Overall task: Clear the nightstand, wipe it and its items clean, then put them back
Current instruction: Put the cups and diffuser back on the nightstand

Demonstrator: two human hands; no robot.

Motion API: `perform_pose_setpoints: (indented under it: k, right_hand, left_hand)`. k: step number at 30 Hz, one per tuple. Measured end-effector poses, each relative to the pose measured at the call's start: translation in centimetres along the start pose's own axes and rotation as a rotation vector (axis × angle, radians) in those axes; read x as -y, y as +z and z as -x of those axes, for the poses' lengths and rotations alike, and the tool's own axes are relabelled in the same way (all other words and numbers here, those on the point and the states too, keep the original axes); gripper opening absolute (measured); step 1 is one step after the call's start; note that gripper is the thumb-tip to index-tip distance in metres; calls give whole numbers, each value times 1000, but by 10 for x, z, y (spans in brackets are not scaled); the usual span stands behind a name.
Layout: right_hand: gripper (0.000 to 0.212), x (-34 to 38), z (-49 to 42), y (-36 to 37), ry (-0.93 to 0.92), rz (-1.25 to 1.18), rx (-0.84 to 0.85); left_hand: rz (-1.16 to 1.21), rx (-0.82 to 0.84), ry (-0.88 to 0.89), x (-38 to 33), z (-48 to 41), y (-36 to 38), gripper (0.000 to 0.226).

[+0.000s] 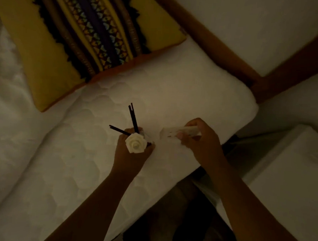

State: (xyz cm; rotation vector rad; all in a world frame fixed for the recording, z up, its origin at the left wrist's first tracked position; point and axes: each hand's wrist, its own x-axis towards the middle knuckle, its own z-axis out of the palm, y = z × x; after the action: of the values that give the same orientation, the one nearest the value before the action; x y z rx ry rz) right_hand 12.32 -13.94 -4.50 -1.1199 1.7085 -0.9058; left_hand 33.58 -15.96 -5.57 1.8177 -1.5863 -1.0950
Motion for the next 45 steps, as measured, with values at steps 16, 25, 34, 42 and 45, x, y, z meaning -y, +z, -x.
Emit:
perform_pose_setpoints:
  k: [16,25,34,42,45]
  right_hand:
    - [22,-146,248,-239,470,-219,-711]
    - [21,-210,337,-300,531,-387,-1055]
    - [20,-260,324,-362,581,-357,-1174]
    - [21,-284,306,-393,588,-200,-1090]
    - [21,-287,303,-394,584,-172,-1100]
  left_hand:
    - [64,942,175,-161,158,238,43]
    - [46,1241,272,-191,242,357,46]
    - [43,1160,501,-229,253,446,56]
    - [58,1045,573,-240,250,480,69]
    - [-11,1005,440,-228,249,476,54]
